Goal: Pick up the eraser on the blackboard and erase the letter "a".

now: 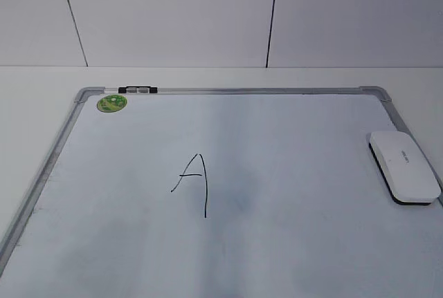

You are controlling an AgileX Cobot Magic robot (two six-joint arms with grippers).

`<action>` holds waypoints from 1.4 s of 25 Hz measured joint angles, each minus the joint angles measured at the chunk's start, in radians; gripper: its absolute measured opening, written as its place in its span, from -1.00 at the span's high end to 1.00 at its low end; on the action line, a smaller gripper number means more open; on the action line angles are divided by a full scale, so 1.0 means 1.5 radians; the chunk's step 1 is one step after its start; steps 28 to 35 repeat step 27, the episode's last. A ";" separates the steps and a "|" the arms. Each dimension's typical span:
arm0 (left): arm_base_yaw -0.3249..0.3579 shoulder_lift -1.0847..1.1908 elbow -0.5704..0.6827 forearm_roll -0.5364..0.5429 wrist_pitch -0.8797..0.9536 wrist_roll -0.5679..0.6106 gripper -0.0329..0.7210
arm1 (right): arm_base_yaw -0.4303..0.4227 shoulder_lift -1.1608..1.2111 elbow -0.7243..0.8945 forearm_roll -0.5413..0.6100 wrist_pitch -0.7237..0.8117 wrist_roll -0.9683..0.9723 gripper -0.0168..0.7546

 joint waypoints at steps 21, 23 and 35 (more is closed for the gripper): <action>0.000 0.000 0.000 0.000 0.000 0.000 0.27 | 0.000 -0.003 0.000 0.000 0.003 0.000 -0.58; 0.000 0.000 0.000 0.000 0.000 0.000 0.28 | 0.000 -0.003 0.000 0.000 0.003 0.000 -0.58; 0.000 0.000 0.000 0.000 0.000 0.000 0.28 | 0.000 -0.003 0.000 0.000 0.003 0.000 -0.58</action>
